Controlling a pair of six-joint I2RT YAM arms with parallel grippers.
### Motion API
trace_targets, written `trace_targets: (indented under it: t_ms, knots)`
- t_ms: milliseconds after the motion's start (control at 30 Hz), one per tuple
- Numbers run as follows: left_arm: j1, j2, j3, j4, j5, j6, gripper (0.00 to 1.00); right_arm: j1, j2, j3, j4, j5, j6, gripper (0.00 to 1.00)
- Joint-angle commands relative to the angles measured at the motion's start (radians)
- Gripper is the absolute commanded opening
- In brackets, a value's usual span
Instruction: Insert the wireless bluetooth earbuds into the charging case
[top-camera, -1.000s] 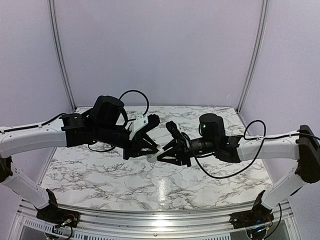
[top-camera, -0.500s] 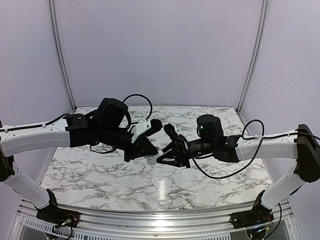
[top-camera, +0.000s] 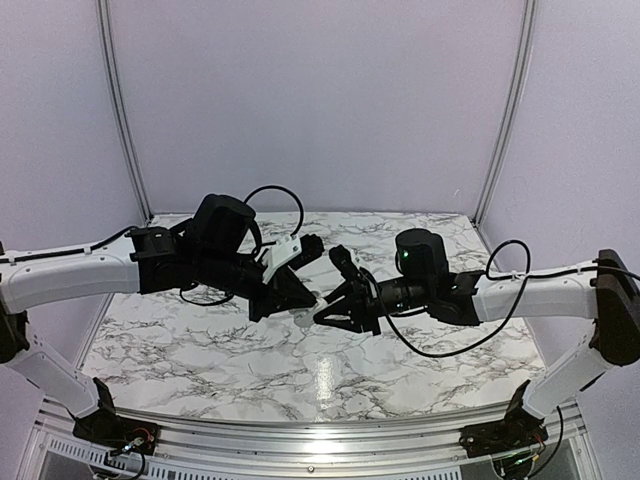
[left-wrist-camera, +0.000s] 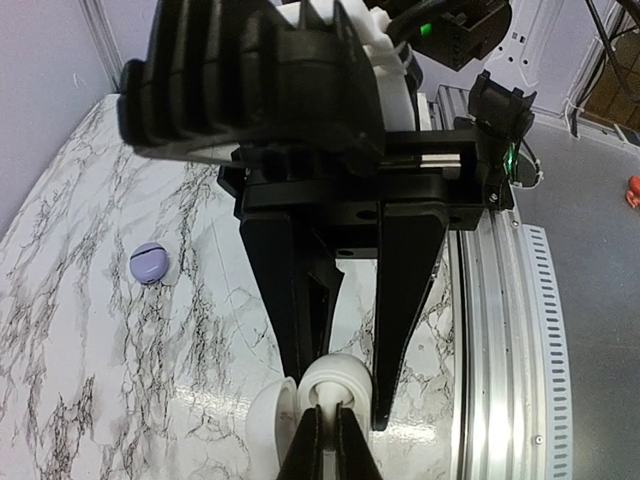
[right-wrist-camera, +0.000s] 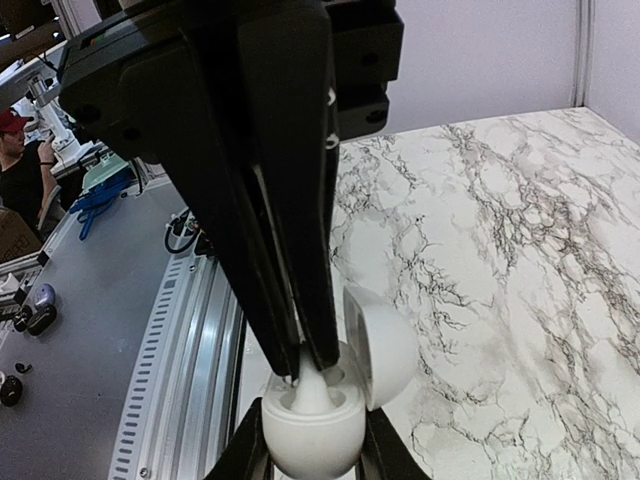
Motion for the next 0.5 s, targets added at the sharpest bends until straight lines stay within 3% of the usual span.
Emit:
trace_targets:
  t_ms: [0, 467]
  knots:
    - [-0.004, 0.007, 0.002, 0.029, 0.032, -0.054, 0.0, 0.009, -0.048, 0.006, 0.147, 0.029, 0.05, 0.0]
    - [-0.007, 0.012, -0.044, 0.13, 0.087, -0.136, 0.0, 0.008, -0.081, -0.025, 0.262, 0.071, 0.098, 0.0]
